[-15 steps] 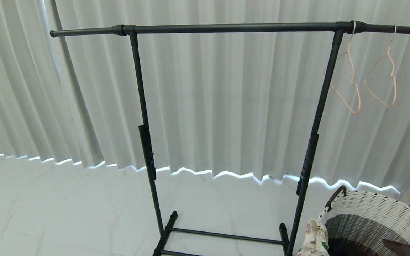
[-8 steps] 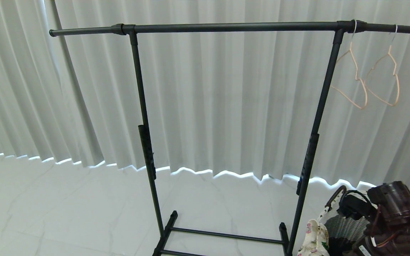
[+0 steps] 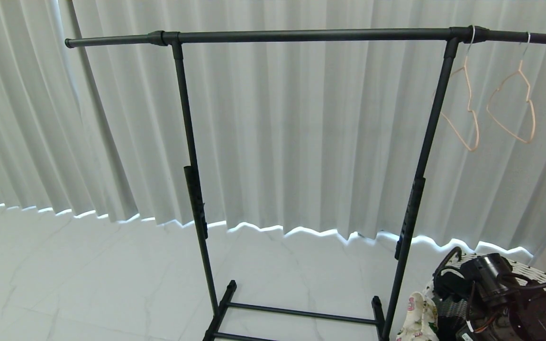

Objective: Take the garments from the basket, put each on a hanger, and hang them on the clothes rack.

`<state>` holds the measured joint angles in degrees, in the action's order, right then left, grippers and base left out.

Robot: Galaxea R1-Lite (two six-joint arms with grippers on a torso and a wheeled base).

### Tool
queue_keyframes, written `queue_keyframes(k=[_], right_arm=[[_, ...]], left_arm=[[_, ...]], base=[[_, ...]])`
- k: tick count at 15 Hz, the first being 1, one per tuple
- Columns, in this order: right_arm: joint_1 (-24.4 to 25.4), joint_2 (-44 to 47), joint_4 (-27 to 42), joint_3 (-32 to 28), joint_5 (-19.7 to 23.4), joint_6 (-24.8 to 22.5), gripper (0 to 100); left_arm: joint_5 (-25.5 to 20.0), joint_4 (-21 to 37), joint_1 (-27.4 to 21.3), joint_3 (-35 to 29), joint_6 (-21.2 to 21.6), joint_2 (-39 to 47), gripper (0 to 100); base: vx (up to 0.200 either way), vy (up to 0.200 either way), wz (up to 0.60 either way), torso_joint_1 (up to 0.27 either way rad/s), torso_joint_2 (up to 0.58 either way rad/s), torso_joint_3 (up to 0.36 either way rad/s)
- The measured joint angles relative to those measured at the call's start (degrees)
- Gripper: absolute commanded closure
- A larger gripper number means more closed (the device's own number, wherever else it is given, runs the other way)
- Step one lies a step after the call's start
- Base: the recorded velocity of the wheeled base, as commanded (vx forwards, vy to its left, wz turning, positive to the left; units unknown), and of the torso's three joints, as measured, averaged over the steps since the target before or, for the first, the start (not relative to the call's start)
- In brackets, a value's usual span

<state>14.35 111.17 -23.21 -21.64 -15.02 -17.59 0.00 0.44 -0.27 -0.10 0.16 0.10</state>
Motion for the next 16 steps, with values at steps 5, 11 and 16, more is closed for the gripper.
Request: queue_keyframes(k=[5,11,16], right_arm=[[-0.6,1.0,-0.4,-0.5,-1.5,-0.1,100],[-0.6,-2.5,1.3,-0.4,-2.9,-0.1,100],[0.1,-16.5,20.1,-6.3,-2.8,0.6,100]], left_arm=[[0.0,0.0,0.0,0.0,0.0,0.0,0],[0.0,0.0,0.0,0.0,0.0,0.0,0],[0.0,0.0,0.0,0.0,0.0,0.0,0]], base=[[0.000,0.000,0.00,0.000,0.00,0.000],[0.000,0.000,0.00,0.000,0.00,0.000],[0.000,0.000,0.00,0.000,0.00,0.000]])
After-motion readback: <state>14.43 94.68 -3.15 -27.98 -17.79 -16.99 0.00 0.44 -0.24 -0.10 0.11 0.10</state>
